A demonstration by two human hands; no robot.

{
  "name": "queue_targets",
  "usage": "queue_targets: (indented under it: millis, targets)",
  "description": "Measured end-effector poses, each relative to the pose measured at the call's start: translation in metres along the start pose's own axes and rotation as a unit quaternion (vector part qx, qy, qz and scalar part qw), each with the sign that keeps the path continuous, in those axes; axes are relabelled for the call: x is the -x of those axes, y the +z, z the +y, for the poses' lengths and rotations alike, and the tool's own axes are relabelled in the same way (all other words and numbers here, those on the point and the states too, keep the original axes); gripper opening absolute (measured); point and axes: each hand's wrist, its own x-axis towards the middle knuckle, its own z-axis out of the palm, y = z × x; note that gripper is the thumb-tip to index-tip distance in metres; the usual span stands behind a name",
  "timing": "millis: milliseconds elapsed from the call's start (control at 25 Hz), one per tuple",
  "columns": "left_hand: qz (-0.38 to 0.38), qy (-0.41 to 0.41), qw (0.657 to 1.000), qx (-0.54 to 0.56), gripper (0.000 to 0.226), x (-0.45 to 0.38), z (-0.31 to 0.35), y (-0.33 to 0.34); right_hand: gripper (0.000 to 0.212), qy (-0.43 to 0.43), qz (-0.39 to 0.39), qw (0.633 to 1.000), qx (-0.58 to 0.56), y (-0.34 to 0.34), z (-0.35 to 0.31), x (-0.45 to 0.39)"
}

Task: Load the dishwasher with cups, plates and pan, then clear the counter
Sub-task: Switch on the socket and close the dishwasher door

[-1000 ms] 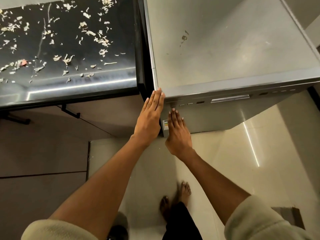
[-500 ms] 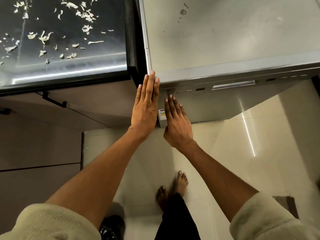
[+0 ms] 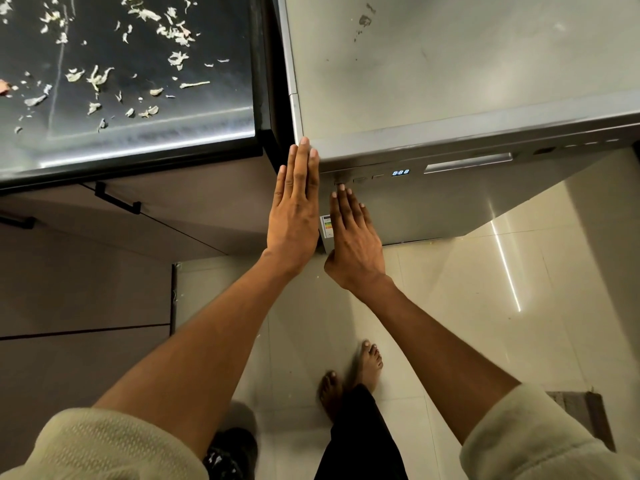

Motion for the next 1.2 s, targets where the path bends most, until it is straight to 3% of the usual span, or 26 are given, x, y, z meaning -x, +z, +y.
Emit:
queue_targets:
  millis: [480, 1200]
  targets:
    - [-0.004, 0.008, 1.000, 0.020, 0.086, 0.000, 0.004, -0.014, 0.106, 0.045, -0.008, 0.999, 0.011, -0.011, 0.025, 0.022]
    - [-0.019, -0.020, 0.999, 0.045, 0.089, -0.002, 0.013, -0.016, 0.114, 0.027, 0.015, 1.000, -0.006, -0.019, 0.034, 0.009]
